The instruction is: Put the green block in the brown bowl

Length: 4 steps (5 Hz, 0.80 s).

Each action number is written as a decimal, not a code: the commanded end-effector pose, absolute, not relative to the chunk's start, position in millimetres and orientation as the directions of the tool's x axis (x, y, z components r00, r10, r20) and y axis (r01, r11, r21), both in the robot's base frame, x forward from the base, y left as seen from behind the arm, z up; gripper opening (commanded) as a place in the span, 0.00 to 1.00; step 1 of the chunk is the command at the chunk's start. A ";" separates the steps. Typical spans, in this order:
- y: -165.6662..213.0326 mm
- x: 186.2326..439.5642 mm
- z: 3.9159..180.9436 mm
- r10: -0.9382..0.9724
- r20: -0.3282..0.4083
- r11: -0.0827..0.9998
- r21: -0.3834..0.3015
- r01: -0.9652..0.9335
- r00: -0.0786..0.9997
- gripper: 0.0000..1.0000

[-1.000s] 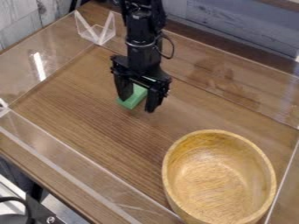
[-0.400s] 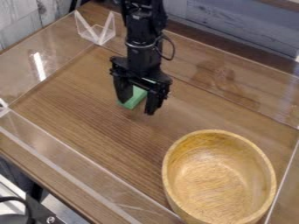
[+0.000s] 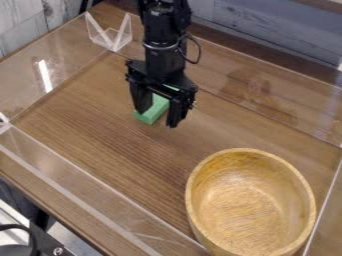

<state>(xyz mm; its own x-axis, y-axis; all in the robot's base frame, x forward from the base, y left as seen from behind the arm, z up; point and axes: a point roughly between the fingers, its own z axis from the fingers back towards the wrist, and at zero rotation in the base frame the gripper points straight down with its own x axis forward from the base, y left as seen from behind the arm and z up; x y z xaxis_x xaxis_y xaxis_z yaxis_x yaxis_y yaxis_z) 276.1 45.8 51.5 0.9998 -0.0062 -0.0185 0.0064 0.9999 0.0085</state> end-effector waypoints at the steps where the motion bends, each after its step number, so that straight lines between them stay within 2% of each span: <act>1: 42.5 281.4 72.4 -0.011 0.047 1.000 0.020 0.010 0.999 1.00; 4: 37.4 277.5 76.4 -0.003 0.036 1.000 0.015 0.003 0.999 1.00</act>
